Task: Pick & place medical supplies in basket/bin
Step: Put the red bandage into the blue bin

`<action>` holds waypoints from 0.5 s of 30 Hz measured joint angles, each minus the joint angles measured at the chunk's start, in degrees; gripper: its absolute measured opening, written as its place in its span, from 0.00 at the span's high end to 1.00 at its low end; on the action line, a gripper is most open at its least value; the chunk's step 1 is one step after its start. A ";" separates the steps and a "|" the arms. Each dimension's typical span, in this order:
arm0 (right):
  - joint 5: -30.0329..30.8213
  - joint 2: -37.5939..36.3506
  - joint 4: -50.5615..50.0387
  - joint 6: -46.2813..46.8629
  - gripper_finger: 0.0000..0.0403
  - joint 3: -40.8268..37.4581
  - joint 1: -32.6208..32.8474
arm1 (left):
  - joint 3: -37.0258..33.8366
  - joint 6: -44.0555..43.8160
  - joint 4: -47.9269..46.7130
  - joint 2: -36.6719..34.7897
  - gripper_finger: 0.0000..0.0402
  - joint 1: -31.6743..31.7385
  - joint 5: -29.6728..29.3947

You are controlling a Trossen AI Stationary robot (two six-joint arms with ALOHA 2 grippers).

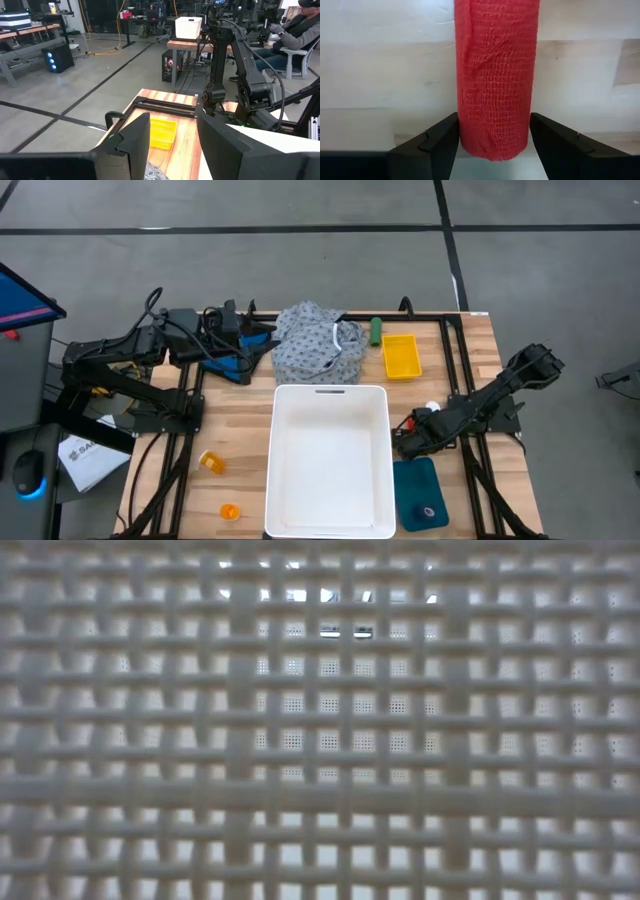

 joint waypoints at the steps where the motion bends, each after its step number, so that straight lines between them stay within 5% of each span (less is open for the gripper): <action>1: 0.02 -0.03 -0.07 0.00 0.42 -0.17 0.00 | 0.00 0.00 0.00 0.00 0.61 0.00 0.00; 15: 0.55 -0.01 -0.63 -0.03 0.54 -0.23 -0.01 | 0.00 0.02 0.00 0.00 0.61 0.00 0.00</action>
